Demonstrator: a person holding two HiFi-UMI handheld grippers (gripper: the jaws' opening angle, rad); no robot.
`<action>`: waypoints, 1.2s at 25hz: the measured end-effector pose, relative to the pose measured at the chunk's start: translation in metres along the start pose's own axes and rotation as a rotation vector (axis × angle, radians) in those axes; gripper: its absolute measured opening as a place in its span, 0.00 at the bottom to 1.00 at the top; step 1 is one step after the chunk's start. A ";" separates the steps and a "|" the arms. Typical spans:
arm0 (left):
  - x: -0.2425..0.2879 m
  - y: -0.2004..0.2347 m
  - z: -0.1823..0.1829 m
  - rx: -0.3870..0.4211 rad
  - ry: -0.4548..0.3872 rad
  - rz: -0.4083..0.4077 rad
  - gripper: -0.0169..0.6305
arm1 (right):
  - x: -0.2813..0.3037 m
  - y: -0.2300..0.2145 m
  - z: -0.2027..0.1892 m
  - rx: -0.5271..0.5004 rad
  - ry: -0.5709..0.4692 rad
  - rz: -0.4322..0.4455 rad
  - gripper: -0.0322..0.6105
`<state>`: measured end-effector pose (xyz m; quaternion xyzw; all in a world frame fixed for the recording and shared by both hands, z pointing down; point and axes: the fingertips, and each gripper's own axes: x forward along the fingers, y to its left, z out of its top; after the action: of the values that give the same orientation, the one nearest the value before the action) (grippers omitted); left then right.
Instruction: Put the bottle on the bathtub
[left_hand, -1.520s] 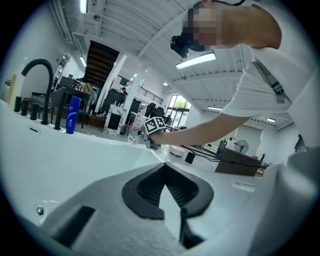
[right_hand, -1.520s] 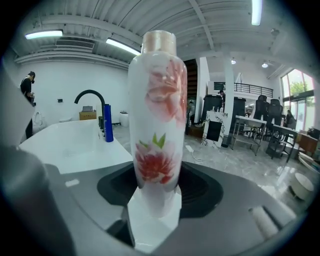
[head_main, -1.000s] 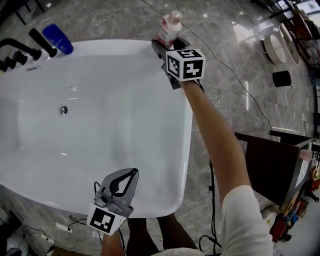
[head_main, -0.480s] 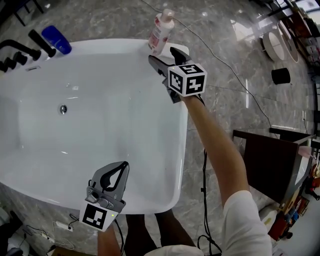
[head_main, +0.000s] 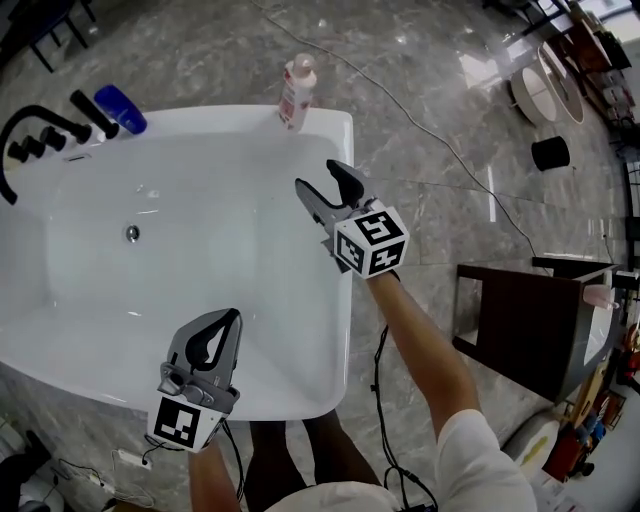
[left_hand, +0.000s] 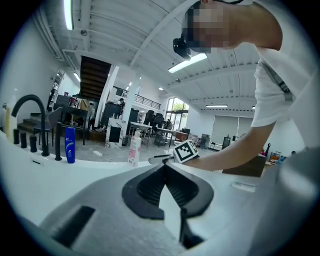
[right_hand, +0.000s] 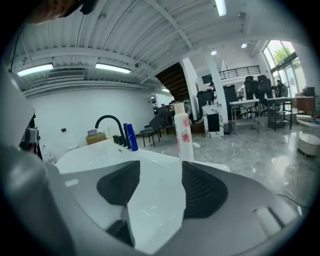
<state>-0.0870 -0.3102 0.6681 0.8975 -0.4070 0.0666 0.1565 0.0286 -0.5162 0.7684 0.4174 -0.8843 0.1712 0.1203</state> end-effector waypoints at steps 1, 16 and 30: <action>0.000 -0.003 0.005 -0.007 -0.002 0.001 0.03 | -0.010 0.004 0.005 0.000 -0.015 -0.017 0.42; -0.034 -0.043 0.090 0.002 -0.041 -0.009 0.03 | -0.149 0.075 0.077 -0.018 -0.068 -0.053 0.35; -0.068 -0.086 0.196 0.100 -0.081 -0.066 0.03 | -0.263 0.157 0.172 -0.023 -0.151 -0.113 0.24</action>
<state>-0.0685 -0.2740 0.4473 0.9190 -0.3795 0.0451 0.0970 0.0583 -0.3091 0.4858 0.4770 -0.8677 0.1221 0.0674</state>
